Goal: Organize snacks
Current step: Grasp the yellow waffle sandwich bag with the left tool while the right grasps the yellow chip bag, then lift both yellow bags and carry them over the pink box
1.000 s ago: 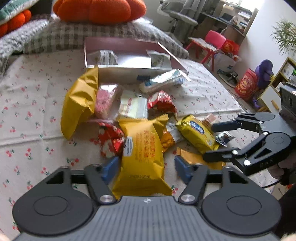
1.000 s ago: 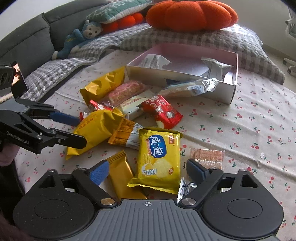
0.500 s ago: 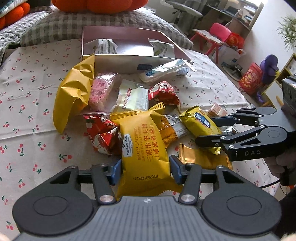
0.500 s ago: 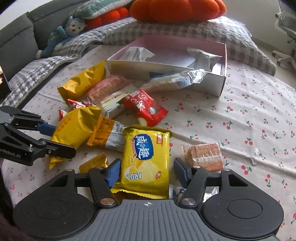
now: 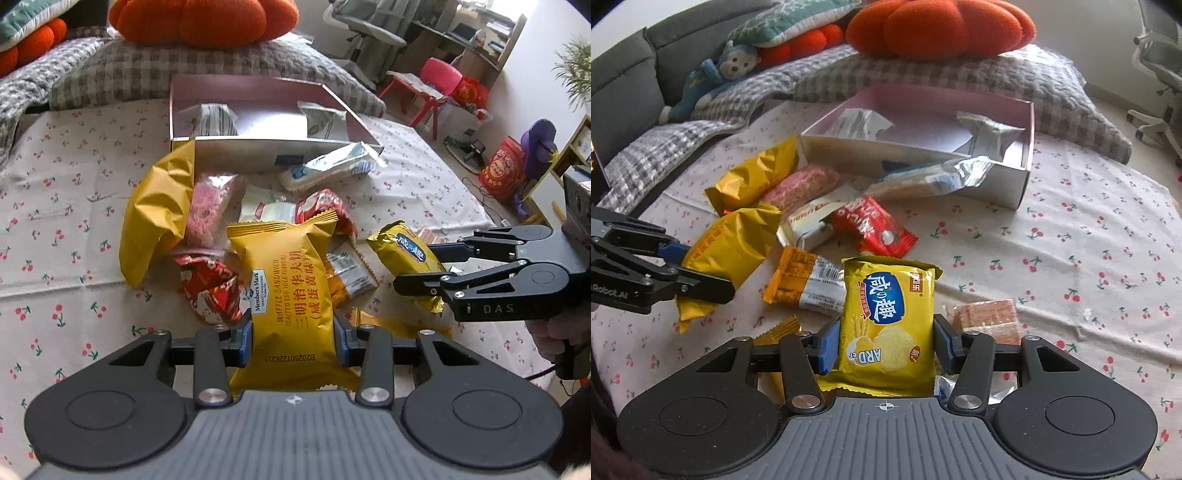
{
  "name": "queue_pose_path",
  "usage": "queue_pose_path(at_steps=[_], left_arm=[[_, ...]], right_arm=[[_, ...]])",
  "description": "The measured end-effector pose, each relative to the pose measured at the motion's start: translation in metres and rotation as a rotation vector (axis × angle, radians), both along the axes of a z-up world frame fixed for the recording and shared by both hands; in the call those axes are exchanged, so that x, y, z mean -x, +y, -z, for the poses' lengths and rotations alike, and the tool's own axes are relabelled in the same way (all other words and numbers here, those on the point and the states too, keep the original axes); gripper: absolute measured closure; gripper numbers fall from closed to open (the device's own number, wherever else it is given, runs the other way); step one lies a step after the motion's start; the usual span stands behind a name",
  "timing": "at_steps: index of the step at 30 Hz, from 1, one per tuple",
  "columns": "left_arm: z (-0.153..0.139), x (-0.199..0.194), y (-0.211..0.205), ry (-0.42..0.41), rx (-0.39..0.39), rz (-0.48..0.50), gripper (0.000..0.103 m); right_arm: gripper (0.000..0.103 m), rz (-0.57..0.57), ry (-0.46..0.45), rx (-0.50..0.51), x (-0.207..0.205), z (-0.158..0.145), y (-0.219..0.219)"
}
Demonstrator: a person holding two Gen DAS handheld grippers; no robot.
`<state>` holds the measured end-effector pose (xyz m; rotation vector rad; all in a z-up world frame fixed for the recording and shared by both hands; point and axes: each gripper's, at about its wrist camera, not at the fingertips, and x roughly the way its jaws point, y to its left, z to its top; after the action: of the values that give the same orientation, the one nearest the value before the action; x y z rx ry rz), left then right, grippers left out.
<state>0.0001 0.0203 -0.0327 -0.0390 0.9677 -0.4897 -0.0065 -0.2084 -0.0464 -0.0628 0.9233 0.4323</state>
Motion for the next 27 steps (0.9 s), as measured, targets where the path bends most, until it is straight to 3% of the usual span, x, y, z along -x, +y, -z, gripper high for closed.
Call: queue_pose_path(at_steps=[17, 27], left_arm=[[-0.035, -0.032, -0.01, -0.061, 0.041, -0.082, 0.066], [-0.041, -0.074, -0.025, -0.096, 0.094, -0.168, 0.066]], right_arm=[[0.052, 0.09, -0.081, -0.077, -0.024, -0.043, -0.009], [0.052, 0.186, -0.09, -0.163, -0.068, -0.059, -0.014]])
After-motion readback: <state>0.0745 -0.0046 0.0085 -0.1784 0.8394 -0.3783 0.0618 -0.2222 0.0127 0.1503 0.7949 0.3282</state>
